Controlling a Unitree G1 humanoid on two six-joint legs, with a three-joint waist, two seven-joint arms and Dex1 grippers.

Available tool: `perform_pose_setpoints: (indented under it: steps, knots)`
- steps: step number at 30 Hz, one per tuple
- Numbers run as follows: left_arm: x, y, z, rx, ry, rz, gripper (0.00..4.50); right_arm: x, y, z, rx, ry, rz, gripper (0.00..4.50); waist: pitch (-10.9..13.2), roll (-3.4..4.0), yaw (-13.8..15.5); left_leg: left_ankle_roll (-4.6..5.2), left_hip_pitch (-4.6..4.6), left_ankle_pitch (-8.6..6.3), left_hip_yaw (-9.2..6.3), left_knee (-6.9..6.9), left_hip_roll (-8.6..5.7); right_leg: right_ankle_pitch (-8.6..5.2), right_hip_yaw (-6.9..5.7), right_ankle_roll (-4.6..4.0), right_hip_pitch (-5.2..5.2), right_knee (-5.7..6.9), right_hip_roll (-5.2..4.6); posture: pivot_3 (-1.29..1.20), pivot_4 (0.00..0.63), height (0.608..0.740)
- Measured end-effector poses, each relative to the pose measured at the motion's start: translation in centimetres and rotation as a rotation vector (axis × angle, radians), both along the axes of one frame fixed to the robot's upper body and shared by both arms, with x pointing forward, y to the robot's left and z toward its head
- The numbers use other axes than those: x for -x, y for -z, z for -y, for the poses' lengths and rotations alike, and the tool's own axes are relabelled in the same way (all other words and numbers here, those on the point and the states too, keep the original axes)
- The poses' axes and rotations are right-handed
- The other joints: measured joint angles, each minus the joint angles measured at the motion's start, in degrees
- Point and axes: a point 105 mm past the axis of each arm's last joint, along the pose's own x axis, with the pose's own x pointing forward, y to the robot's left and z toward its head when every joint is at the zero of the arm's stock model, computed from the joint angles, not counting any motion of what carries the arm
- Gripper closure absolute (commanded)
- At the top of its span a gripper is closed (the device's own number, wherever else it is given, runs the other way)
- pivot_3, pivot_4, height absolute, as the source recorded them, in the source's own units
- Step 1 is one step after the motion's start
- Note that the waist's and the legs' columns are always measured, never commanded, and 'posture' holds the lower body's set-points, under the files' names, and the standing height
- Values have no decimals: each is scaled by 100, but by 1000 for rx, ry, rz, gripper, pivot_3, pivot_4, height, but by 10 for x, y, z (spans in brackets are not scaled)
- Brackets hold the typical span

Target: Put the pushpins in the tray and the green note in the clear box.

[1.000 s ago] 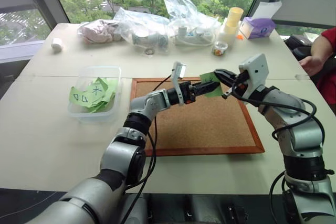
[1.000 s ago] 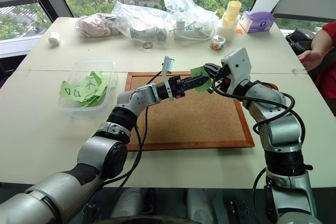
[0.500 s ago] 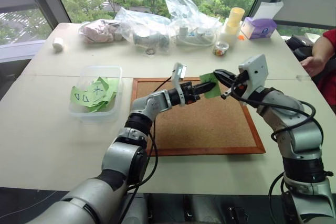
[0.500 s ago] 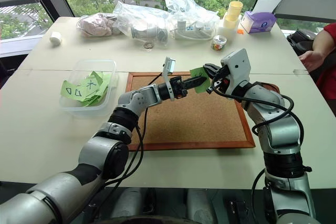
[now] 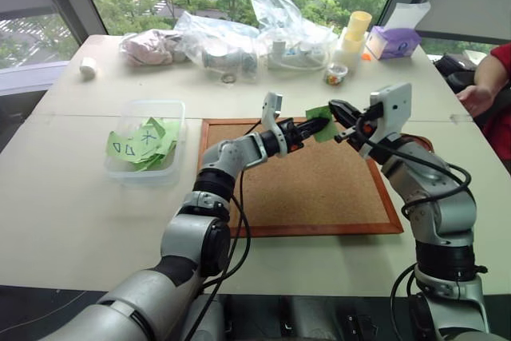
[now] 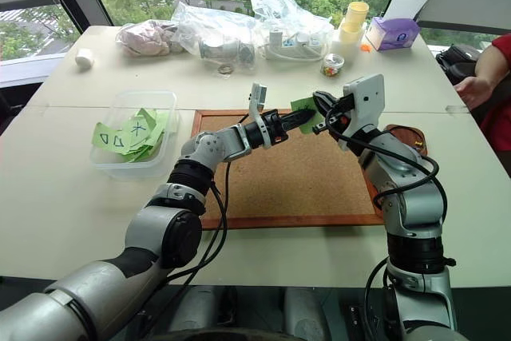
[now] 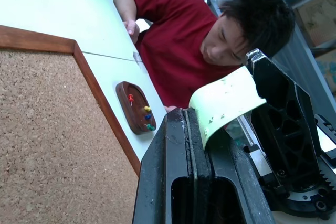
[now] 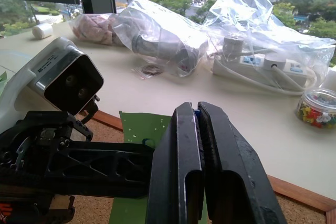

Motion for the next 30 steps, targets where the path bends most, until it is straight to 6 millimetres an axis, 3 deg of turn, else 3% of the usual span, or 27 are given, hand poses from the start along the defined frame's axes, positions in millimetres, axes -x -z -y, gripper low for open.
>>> perform_pose_setpoints:
  steps: [8, 11, 13, 16, 22, 26, 30]
  knots:
    - [-1, -8, -3, 42, -6, -25, 4491, 0, 1, 3, -11, 20, -3, 4500, 0, 0, -2, -1, 0, 0, 1, 0, -1, 0, 0, 0, 0, 0, 1, 0, 150, 735]
    - [2, -13, -4, -34, 0, 87, 4491, -2, 2, 6, -26, 48, -2, 4500, 0, 0, -4, -2, 0, 1, 2, -1, -1, 0, 0, 0, 0, 0, 1, 0, 150, 735]
    - [7, -6, -6, -228, 7, 293, 4491, -5, 1, 24, -32, 148, 0, 4500, -1, 2, 1, -4, 2, 2, 5, -3, -2, 0, 0, 0, 0, 1, 0, 0, 150, 735]
    - [16, -1, -18, -430, 42, 540, 4491, -6, 5, 69, -18, 357, -14, 4500, -1, 3, 1, -7, 2, 4, 14, -4, 7, 0, 1, 0, 0, 2, -1, 0, 150, 735]
    - [42, -26, -30, -641, 172, 945, 4491, -7, 33, 125, 32, 622, -140, 4500, -6, 11, -8, -8, 6, 4, 20, -5, 5, 0, 5, -1, 0, 2, 1, 0, 150, 735]
    - [54, -25, -33, -691, 250, 1019, 4491, -9, 64, 149, 15, 728, -279, 4500, -7, 20, -8, -8, 6, 4, 20, -3, 5, 0, 7, -1, 0, 4, 3, 0, 150, 735]
    - [56, -22, -39, -783, 261, 1045, 4491, -12, 76, 166, -42, 797, -350, 4500, -7, 22, -13, -7, 7, 4, 15, -3, 7, 0, 9, -1, 0, 5, 6, 0, 150, 735]
